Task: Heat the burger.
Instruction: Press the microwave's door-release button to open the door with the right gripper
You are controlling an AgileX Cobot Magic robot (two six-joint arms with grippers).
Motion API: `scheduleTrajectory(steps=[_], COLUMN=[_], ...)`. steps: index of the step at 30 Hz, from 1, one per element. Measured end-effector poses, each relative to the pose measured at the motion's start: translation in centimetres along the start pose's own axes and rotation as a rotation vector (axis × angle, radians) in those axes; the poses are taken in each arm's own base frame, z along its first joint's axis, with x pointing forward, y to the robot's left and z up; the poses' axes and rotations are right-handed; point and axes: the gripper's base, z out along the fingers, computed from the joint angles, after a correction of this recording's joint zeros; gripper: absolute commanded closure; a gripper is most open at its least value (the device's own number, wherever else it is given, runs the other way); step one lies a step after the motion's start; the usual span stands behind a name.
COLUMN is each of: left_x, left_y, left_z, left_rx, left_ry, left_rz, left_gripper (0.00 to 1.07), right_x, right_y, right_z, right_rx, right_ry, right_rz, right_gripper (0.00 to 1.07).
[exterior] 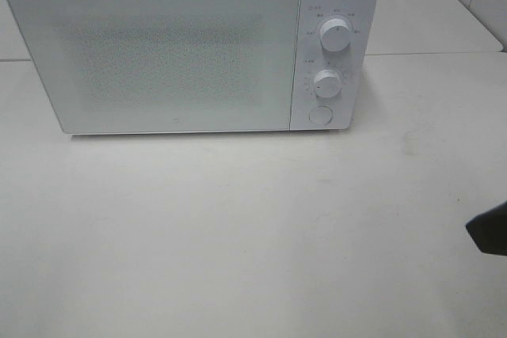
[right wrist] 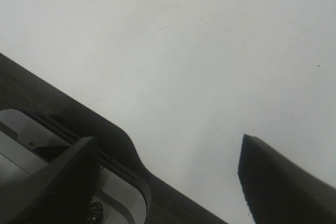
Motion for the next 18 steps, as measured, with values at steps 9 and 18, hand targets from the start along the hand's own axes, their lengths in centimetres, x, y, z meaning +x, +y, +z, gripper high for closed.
scheduleTrajectory(steps=[9,18], left_x=[0.0,0.0], left_y=[0.0,0.0], left_z=[0.0,0.0], left_rx=[0.0,0.0], left_ry=[0.0,0.0], left_rz=[0.0,0.0], left_gripper=[0.07,0.07], right_x=[5.9,8.1], right_y=[0.0,-0.3], right_z=[-1.6,-3.1], right_rx=[0.015,0.07], right_ry=[-0.124,-0.263], right_rz=[-0.011,0.103], right_gripper=[0.35,0.35])
